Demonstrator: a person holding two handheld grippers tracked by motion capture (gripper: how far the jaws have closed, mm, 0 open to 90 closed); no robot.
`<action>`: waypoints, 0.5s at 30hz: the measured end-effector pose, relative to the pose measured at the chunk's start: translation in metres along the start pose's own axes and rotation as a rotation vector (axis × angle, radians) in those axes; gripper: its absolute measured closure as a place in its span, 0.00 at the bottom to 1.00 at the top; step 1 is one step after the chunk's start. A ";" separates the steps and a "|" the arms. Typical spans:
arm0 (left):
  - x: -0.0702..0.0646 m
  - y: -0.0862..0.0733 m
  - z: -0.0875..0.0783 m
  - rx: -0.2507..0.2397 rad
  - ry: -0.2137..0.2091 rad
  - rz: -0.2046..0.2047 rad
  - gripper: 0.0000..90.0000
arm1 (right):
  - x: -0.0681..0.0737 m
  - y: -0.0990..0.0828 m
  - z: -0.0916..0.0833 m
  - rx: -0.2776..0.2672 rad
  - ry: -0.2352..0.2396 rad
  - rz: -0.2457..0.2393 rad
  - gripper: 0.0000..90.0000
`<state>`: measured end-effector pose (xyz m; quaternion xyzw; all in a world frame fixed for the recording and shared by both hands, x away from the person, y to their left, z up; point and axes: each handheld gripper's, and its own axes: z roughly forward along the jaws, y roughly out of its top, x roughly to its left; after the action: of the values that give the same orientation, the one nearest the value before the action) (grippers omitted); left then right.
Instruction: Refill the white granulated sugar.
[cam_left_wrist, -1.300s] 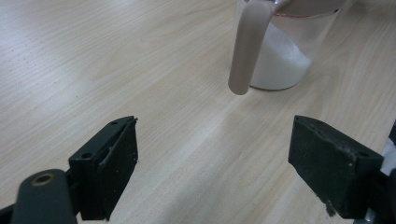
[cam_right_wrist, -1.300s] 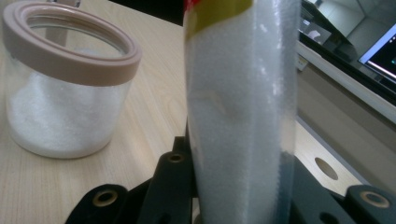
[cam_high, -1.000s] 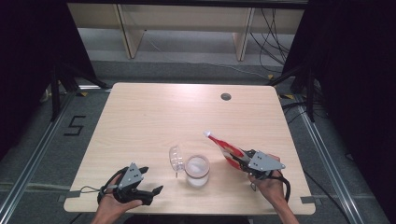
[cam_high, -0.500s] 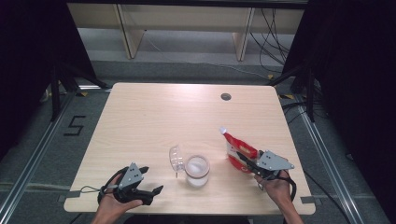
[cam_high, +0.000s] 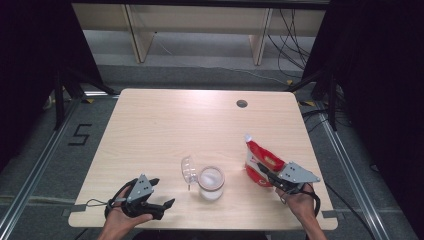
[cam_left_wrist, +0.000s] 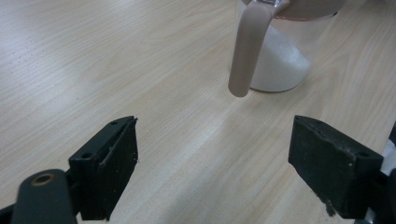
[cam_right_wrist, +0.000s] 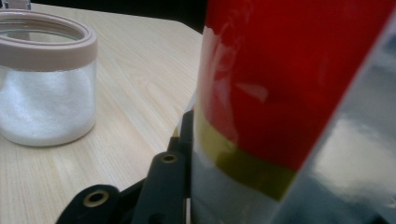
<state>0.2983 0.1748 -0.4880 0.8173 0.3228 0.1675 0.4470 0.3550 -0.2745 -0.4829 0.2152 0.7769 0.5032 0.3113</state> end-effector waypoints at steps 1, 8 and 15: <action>0.000 0.000 0.000 0.001 0.001 0.001 0.17 | -0.001 0.000 0.000 -0.006 -0.007 -0.008 0.81; 0.001 0.000 0.000 0.004 0.008 -0.006 0.17 | -0.001 0.002 -0.005 0.008 -0.021 0.071 0.62; 0.000 0.001 0.000 -0.009 -0.004 -0.015 0.17 | 0.007 0.006 -0.017 0.022 -0.077 0.129 0.47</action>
<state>0.2990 0.1746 -0.4875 0.8130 0.3275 0.1640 0.4526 0.3381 -0.2790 -0.4745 0.2873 0.7543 0.5051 0.3058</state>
